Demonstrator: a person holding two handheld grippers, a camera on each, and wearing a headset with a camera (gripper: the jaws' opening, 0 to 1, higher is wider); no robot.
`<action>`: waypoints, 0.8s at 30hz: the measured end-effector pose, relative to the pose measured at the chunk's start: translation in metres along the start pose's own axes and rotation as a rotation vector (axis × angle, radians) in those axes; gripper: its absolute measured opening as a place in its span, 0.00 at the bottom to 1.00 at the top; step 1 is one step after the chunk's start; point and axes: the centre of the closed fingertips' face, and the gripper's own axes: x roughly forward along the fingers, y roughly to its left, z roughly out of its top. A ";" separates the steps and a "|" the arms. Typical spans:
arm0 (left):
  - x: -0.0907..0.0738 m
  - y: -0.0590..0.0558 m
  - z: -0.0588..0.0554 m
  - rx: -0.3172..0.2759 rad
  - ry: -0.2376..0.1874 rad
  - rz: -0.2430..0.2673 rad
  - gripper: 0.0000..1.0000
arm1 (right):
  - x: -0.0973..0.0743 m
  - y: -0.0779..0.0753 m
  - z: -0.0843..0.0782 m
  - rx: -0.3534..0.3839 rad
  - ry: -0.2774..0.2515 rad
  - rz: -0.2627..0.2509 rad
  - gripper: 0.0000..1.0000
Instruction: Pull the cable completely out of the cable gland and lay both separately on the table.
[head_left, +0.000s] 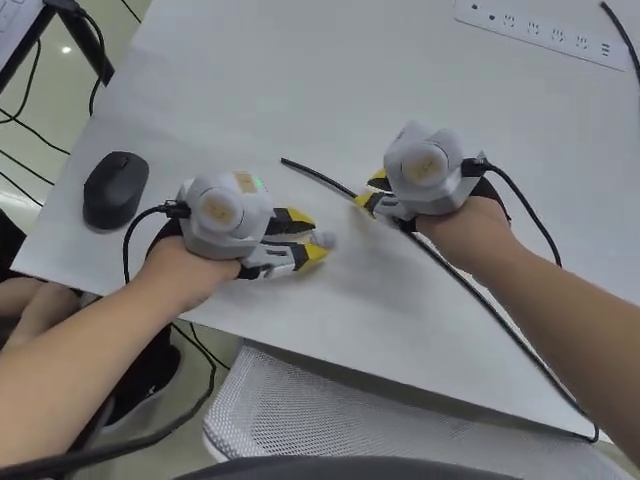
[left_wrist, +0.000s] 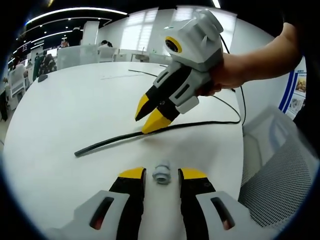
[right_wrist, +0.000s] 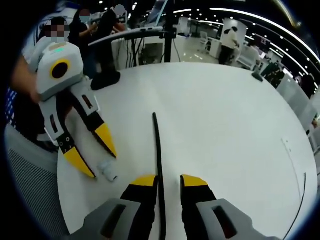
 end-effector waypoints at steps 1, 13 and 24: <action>-0.001 0.000 0.001 -0.002 -0.003 0.009 0.28 | -0.005 0.000 0.002 0.002 -0.011 -0.001 0.16; -0.021 -0.018 0.029 -0.035 -0.059 0.063 0.34 | -0.061 0.013 0.009 0.012 -0.124 0.022 0.36; -0.034 -0.041 0.048 -0.040 -0.084 0.105 0.42 | -0.140 -0.002 -0.026 0.118 -0.200 -0.058 0.53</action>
